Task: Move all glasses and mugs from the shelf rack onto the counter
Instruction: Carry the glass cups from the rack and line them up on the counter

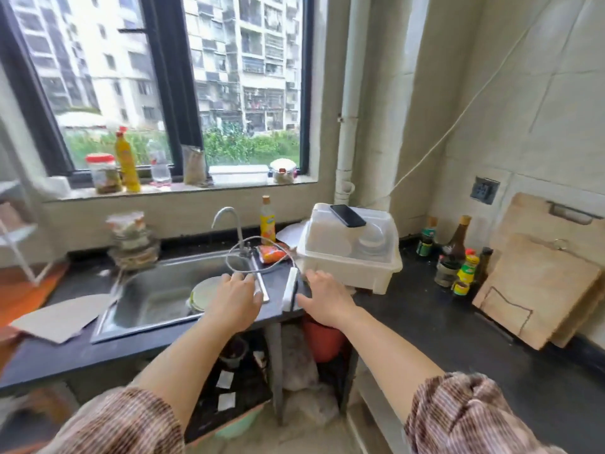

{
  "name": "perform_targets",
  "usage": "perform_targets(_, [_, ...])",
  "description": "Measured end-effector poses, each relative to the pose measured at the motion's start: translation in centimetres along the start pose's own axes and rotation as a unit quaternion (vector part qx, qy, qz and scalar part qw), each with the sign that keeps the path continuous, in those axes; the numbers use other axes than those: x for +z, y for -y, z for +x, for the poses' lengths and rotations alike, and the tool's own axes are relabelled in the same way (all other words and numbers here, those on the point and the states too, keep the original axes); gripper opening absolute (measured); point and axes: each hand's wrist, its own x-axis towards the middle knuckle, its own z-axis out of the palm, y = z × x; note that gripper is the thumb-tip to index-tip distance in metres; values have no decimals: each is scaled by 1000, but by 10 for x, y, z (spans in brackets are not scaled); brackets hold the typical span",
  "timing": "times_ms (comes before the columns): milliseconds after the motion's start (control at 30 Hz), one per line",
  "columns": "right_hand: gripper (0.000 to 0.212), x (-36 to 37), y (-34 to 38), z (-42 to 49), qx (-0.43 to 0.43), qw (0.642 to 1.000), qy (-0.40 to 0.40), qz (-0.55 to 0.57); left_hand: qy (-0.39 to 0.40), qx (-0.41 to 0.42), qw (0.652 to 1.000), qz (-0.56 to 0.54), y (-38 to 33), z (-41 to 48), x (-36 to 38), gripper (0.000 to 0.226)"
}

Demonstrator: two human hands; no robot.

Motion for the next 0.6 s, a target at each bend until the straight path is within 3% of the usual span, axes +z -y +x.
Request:
perform_targets(267, [51, 39, 167, 87, -132, 991, 15, -32, -42, -154, 987, -13, 160, -10, -60, 48])
perform_targets(600, [52, 97, 369, 229, -245, 969, 15, -19, -71, -236, 968, 56, 364, 28, -116, 47])
